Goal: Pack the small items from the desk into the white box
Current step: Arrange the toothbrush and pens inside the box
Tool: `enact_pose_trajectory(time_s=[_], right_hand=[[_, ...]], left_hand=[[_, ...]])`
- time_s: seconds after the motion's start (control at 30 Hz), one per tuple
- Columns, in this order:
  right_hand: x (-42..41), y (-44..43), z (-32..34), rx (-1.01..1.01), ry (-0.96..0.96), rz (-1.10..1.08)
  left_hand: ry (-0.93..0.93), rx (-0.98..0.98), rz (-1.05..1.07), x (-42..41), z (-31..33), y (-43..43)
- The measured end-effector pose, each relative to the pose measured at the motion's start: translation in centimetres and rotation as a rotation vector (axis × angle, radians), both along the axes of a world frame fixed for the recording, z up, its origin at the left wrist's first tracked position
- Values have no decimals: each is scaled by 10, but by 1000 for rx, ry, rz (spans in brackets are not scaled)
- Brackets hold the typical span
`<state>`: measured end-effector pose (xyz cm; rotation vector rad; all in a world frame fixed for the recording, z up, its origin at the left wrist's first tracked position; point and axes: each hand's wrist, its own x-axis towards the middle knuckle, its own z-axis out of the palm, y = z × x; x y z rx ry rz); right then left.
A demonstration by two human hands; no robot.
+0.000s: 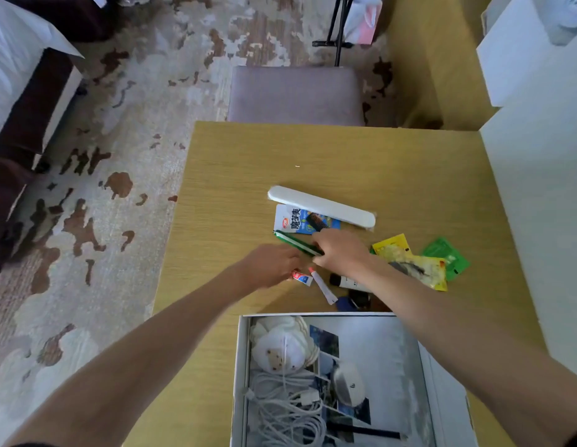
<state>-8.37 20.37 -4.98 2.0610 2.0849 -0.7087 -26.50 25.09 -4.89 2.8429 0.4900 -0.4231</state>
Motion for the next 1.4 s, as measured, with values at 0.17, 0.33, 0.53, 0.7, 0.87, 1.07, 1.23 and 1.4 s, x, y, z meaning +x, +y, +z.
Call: enact_pose_trajectory(time_s=[0.17, 0.33, 0.53, 0.7, 0.87, 1.07, 1.23, 1.4], right_hand=[[7, -1, -1, -59, 110, -99], [22, -22, 48, 20, 463, -269], [29, -111, 136, 217, 832, -310], [30, -182, 152, 125, 658, -174], [24, -211, 128, -16, 231, -40], [4, -214, 100, 42, -60, 105], [-6, -215, 87, 143, -198, 155], [-5, -224, 91, 196, -188, 129]], left_hand=[[-167, -159, 227, -19, -3, 1], [-359, -347, 588, -37, 28, -10], [-743, -208, 778, -44, 103, -48], [-767, -126, 636, -54, 144, -119], [-651, -100, 669, -73, 135, -179], [-512, -105, 607, -79, 111, -216], [-430, -69, 595, -79, 109, -220], [-457, -43, 520, -81, 100, -223]])
